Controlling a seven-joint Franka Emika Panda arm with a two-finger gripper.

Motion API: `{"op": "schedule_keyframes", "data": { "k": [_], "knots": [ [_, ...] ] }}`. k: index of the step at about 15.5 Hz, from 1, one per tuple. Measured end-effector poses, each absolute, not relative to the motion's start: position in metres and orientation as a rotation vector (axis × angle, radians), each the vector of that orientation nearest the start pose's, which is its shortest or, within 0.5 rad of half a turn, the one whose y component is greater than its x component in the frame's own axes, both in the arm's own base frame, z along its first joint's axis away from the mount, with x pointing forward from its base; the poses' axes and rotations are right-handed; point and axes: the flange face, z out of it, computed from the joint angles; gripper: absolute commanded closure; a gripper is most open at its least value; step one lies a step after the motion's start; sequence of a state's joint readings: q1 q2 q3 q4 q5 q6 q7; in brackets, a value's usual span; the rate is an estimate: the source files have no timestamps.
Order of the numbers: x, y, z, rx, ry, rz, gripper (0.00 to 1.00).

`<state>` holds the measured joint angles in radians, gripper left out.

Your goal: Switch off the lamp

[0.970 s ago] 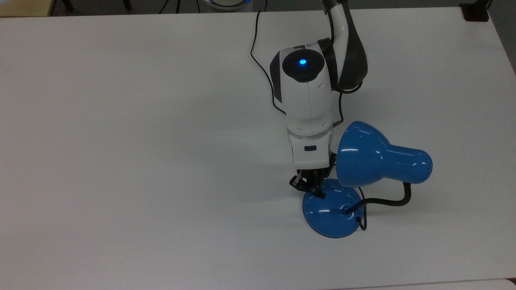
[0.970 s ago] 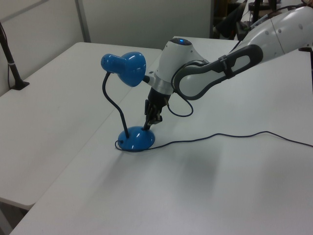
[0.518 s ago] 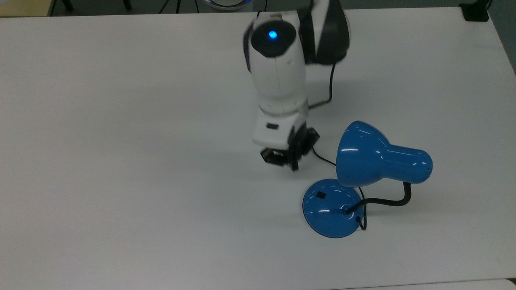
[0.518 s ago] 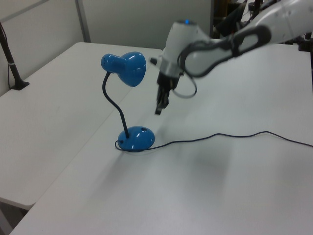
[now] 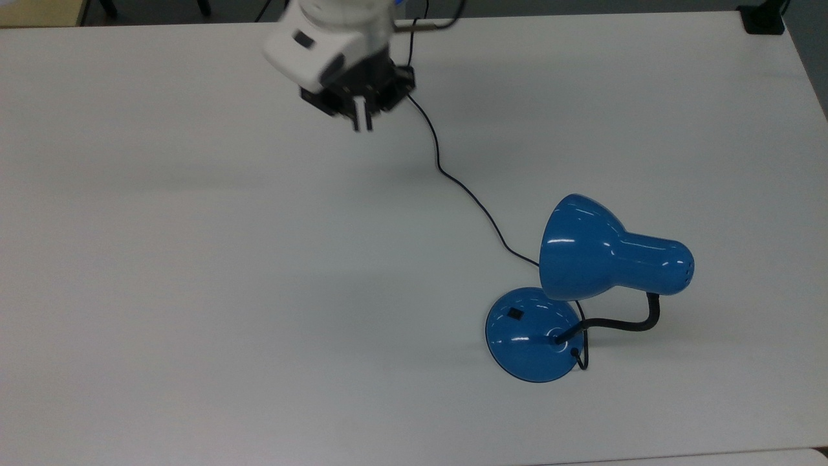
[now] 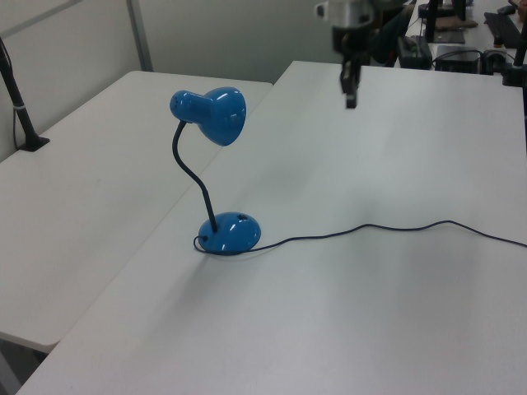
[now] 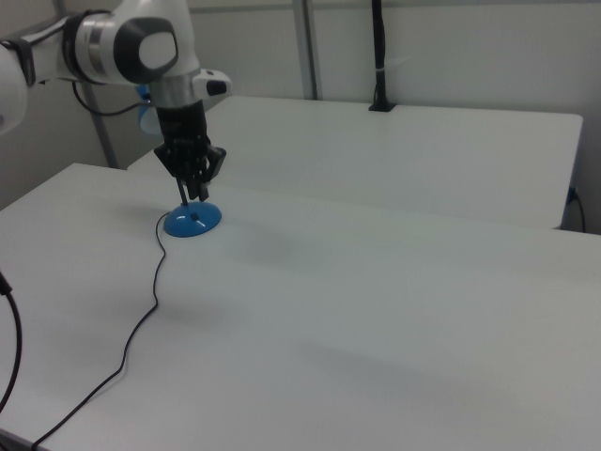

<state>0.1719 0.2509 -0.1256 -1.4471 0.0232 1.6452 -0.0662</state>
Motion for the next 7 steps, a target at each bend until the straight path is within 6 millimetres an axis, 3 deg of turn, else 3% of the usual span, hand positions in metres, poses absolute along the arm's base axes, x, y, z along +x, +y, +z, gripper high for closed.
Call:
{"op": "schedule_keyframes", "data": {
  "k": [4,7],
  "knots": [
    [0.617,-0.004,0.561,-3.185,-0.081,0.078,0.00],
    [0.617,-0.017,0.559,-3.196,0.006,0.084,0.00]
  ]
}}
